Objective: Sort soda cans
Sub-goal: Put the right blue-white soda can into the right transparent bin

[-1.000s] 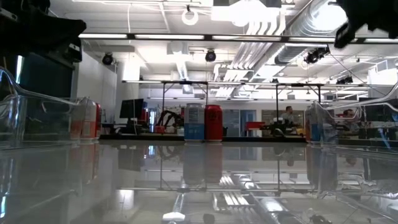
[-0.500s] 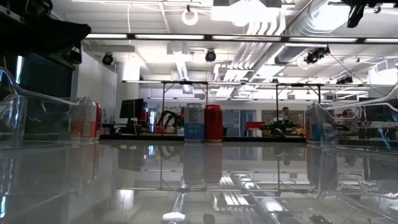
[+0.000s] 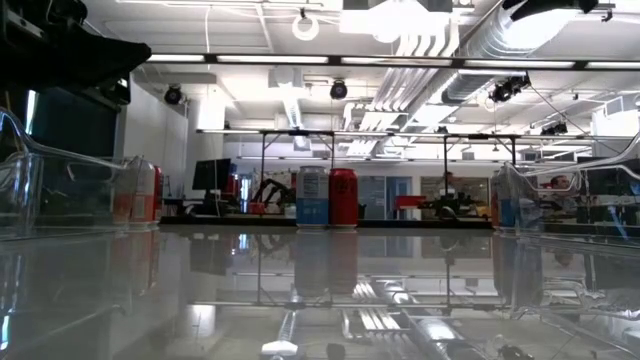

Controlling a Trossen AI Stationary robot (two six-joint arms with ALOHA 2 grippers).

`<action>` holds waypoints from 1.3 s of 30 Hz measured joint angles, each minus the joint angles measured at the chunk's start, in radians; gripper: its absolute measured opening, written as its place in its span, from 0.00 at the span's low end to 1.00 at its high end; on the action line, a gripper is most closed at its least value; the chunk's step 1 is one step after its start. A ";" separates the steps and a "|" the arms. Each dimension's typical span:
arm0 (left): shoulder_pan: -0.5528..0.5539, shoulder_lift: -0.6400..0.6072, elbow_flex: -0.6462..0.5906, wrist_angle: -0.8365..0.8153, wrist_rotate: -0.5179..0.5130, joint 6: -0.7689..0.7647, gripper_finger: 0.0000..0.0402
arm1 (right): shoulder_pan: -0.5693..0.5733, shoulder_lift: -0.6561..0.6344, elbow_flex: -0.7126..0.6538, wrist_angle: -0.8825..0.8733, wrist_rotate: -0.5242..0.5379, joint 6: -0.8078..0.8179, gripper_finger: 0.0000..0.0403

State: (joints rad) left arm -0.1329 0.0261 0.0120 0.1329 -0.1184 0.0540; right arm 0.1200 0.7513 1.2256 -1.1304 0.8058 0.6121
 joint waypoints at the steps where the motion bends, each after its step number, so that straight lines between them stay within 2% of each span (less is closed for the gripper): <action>1: 0.000 0.000 0.000 0.000 0.000 0.000 0.00 | -0.015 0.030 0.038 -0.062 -0.016 0.041 0.47; 6: 0.000 0.000 0.000 0.000 0.000 0.001 0.00 | -0.151 0.175 0.193 -0.334 -0.174 0.230 0.60; 10: 0.000 0.000 0.000 0.000 0.000 0.002 0.00 | -0.296 0.267 0.237 -0.438 -0.314 0.272 0.65; 20: 0.000 0.000 0.000 -0.002 0.000 0.002 0.00 | -0.712 0.456 0.231 -0.433 -0.562 0.027 0.72; 25: 0.000 0.000 0.000 -0.002 0.000 0.002 0.00 | -0.870 0.556 0.231 -0.437 -0.680 -0.069 0.75; 31: 0.000 0.000 0.000 -0.011 0.013 -0.001 0.00 | -0.972 0.651 0.231 -0.440 -0.724 -0.121 0.77; 39: -0.001 0.000 0.000 -0.034 0.032 -0.001 0.00 | -1.040 0.759 0.230 -0.440 -0.703 -0.136 0.80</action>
State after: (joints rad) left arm -0.1337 0.0261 0.0120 0.0990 -0.0860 0.0532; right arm -0.9198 1.5107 1.4555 -1.5703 0.1031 0.4763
